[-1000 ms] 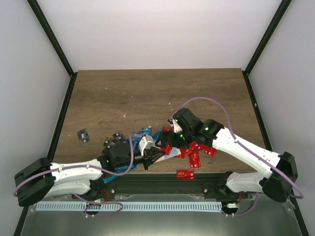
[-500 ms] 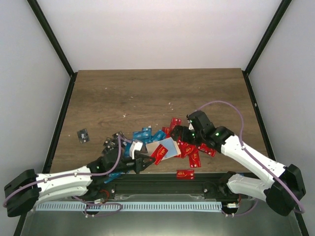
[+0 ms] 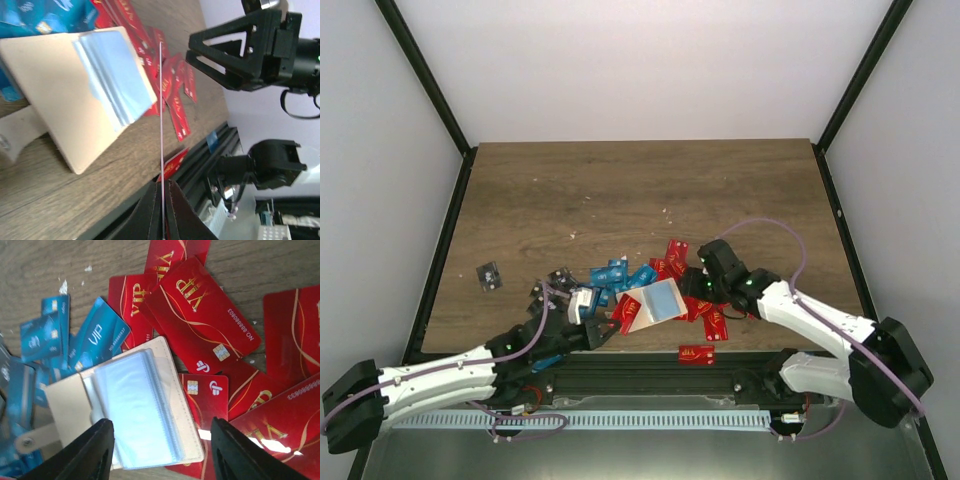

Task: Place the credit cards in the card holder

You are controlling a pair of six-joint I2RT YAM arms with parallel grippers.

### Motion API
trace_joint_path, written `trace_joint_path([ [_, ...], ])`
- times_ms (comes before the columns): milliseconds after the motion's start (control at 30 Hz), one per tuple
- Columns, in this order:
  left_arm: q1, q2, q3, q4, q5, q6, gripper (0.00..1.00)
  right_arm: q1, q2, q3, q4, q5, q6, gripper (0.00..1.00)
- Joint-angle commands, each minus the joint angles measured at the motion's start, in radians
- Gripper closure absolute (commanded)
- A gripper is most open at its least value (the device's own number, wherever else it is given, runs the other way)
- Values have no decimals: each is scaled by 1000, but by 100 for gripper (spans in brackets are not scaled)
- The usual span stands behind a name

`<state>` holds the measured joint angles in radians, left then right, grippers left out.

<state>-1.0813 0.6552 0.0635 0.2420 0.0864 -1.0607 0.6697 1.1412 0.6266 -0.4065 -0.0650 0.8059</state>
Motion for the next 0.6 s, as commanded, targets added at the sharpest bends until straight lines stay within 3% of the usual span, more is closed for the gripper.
trace_joint_path([
  [0, 8, 28, -8, -11, -88, -53, 96, -4, 38, -31, 99, 15, -35, 49],
  [100, 18, 95, 11, 19, -85, -73, 96, -5, 81, -47, 133, -8, -51, 55],
  [567, 83, 522, 50, 412, 25, -62, 96, -5, 240, -80, 225, -52, -103, 62],
])
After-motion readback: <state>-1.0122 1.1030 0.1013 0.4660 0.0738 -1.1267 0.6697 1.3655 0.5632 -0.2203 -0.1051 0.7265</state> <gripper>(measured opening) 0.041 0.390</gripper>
